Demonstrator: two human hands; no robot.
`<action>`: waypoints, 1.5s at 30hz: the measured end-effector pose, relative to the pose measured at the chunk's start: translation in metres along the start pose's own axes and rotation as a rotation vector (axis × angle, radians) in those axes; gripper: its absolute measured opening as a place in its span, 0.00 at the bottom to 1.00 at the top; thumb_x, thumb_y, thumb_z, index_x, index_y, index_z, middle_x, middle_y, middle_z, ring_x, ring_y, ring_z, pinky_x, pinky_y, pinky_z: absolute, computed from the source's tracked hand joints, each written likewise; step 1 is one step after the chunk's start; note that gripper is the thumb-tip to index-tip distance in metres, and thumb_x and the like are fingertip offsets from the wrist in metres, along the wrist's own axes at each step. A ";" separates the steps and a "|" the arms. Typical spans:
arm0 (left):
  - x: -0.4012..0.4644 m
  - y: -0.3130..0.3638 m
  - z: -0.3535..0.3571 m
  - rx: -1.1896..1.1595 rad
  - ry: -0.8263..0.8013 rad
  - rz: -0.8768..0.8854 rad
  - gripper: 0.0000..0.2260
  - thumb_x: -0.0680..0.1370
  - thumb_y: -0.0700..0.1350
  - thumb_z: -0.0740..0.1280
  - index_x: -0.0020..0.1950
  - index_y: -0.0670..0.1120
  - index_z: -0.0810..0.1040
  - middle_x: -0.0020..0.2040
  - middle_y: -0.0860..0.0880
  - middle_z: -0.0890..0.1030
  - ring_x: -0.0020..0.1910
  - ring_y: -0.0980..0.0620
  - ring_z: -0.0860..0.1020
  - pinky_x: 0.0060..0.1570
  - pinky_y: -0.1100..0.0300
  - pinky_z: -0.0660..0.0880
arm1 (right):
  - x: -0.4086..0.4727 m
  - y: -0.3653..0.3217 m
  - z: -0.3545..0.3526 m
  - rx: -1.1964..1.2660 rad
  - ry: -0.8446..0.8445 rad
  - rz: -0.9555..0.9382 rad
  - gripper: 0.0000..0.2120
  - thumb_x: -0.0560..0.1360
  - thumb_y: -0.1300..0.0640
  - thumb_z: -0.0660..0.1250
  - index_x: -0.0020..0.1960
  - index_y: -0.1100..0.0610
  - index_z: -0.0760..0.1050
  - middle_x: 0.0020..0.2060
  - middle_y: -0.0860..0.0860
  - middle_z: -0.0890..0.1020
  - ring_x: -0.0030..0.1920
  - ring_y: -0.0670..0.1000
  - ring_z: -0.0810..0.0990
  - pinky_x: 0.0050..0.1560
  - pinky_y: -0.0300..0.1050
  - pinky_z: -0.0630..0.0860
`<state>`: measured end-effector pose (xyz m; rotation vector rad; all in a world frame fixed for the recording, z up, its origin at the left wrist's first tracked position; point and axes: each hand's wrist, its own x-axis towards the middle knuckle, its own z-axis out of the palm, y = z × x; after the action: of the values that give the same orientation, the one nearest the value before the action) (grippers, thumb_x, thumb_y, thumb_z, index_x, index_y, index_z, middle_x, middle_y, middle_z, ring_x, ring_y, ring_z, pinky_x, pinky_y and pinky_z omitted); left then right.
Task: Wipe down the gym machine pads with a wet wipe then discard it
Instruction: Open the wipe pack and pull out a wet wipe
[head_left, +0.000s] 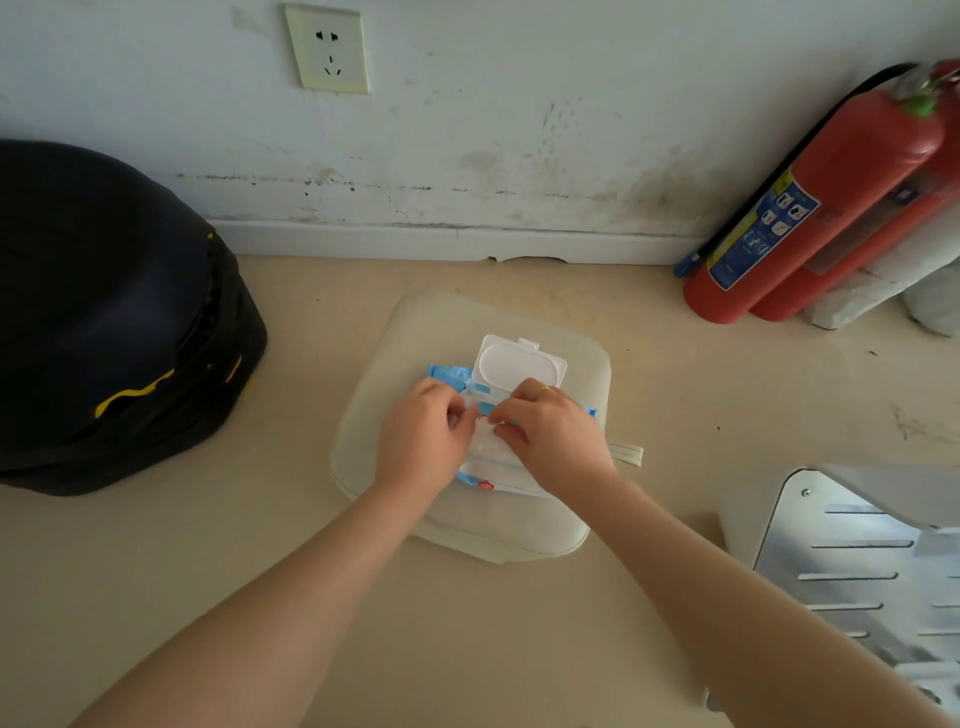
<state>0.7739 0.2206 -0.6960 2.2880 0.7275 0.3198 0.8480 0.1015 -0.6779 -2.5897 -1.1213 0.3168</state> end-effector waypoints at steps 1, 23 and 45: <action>0.000 -0.001 -0.001 -0.008 -0.008 0.005 0.10 0.75 0.43 0.65 0.36 0.40 0.75 0.37 0.50 0.71 0.34 0.49 0.71 0.32 0.61 0.58 | 0.002 -0.003 0.001 -0.053 0.008 0.006 0.11 0.78 0.55 0.60 0.56 0.53 0.79 0.53 0.50 0.76 0.53 0.54 0.73 0.40 0.41 0.64; -0.007 0.000 -0.001 -0.091 -0.048 0.001 0.09 0.78 0.41 0.61 0.39 0.40 0.71 0.43 0.49 0.68 0.36 0.50 0.67 0.36 0.60 0.61 | -0.002 0.004 -0.022 0.644 0.004 0.297 0.10 0.77 0.64 0.59 0.38 0.56 0.72 0.33 0.47 0.73 0.35 0.46 0.70 0.38 0.30 0.67; -0.003 0.010 -0.014 -0.186 -0.091 0.045 0.19 0.75 0.37 0.63 0.65 0.46 0.68 0.60 0.46 0.72 0.54 0.47 0.75 0.52 0.54 0.73 | -0.019 -0.001 -0.042 1.229 0.313 0.701 0.08 0.80 0.60 0.53 0.46 0.57 0.70 0.38 0.51 0.77 0.37 0.47 0.76 0.32 0.32 0.75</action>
<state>0.7694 0.2205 -0.6797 2.1302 0.5767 0.2893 0.8481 0.0805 -0.6367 -1.6686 0.1831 0.5049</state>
